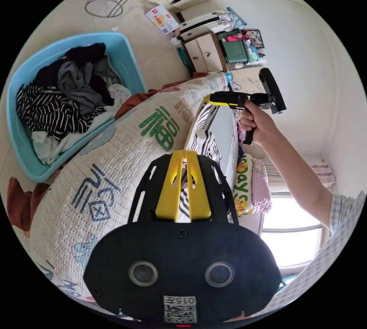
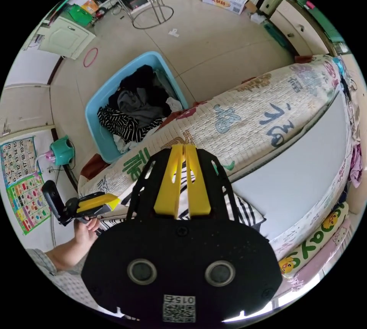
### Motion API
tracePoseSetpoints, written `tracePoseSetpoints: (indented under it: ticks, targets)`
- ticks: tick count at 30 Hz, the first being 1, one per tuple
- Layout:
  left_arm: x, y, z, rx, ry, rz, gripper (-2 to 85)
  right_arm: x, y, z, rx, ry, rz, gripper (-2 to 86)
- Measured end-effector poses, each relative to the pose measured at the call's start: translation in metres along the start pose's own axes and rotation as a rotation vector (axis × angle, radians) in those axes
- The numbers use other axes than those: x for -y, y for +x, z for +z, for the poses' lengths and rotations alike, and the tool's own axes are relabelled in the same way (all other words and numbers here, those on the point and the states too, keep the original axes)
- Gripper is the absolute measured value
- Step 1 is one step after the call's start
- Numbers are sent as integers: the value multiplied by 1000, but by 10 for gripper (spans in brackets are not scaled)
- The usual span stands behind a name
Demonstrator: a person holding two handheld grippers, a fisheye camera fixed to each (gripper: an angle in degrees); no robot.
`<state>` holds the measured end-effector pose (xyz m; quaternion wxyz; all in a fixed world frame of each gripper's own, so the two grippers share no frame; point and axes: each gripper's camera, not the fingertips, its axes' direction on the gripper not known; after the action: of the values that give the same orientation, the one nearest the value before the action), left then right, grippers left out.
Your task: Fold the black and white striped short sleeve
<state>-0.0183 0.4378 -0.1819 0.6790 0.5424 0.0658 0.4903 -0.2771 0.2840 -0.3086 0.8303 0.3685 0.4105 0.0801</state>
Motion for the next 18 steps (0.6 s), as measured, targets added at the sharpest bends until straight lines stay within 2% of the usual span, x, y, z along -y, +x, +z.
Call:
tracePoseSetpoints:
  ticks: [3,7,13,18]
  targets:
    - [2,38,-4,-20,-8,143,-3,-64,30,-39,23,120,34,-1]
    - [-12,90,13,-68,-128,319,-3,-179,79,-62,67,202,195,-1]
    - [-51,121,64,-56,-393,374,-2,-306,122,-14,80,102,383,0]
    - [-70,124,89,-57,-553,363,2,-359,143,38,153,22,498,1]
